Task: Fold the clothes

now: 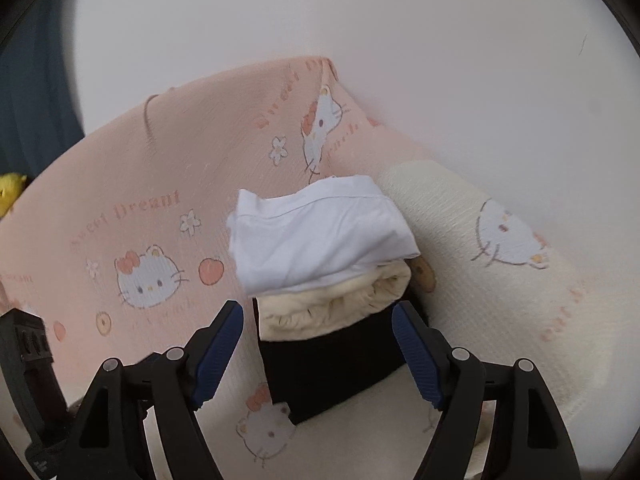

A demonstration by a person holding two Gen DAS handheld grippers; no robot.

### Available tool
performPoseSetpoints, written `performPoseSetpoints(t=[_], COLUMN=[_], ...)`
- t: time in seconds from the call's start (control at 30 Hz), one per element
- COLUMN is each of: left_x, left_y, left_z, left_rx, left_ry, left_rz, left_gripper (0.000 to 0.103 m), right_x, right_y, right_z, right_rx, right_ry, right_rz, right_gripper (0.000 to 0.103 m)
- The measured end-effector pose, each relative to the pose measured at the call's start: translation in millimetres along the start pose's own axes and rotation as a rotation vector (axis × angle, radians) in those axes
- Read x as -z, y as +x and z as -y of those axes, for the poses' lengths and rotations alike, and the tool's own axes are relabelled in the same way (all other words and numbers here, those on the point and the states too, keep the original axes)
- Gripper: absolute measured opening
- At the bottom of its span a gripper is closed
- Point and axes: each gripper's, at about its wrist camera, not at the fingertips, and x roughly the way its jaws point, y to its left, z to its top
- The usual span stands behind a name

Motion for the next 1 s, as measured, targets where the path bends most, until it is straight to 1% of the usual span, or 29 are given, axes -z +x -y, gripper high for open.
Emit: performPoseSetpoints(t=[0.07,0.17,0.27,0.33,0.37,0.43,0.5,0.57,0.73,0.87,0.93,1.0], left_x=[7,14,20,21,21,23,26,29,37,43,48,53], left_y=[-14,-27,-40,-45,-47,-50,-54,-57,-67,-71,-71,-70], left_z=[5,13,21,24,24,24,24,27,44,58,66,72], left_rx=[-0.043,-0.084,-0.149,-0.18,-0.194,-0.213,-0.23,-0.254,-0.322,-0.321,-0.318,-0.311], left_ry=[0.054,0.132,0.217,0.251,0.26,0.27,0.285,0.327,0.442,0.51,0.541,0.561], left_rz=[0.036,0.042,0.07,0.077,0.075,0.064,0.055,0.055,0.081,0.076,0.074,0.073], left_gripper=[0.075,0.075,0.075,0.075,0.075,0.075,0.075,0.075,0.075,0.075,0.075,0.075], right_x=[5,13,24,32,38,48,59,71,90,109,118,123], right_y=[-9,-20,-31,-36,-38,-40,-42,-45,-53,-59,-60,-59], right_z=[-4,-12,-21,-25,-27,-32,-35,-35,-27,-20,-15,-11], right_rx=[0.012,0.023,0.051,0.094,0.13,0.203,0.247,0.256,0.28,0.262,0.267,0.24], right_ry=[-0.011,-0.024,-0.038,-0.039,-0.042,-0.061,-0.085,-0.078,0.037,0.128,0.17,0.175], right_rz=[0.02,0.049,0.087,0.106,0.112,0.11,0.102,0.088,0.089,0.112,0.104,0.099], right_gripper=[0.077,0.079,0.079,0.079,0.08,0.08,0.08,0.08,0.08,0.08,0.08,0.08])
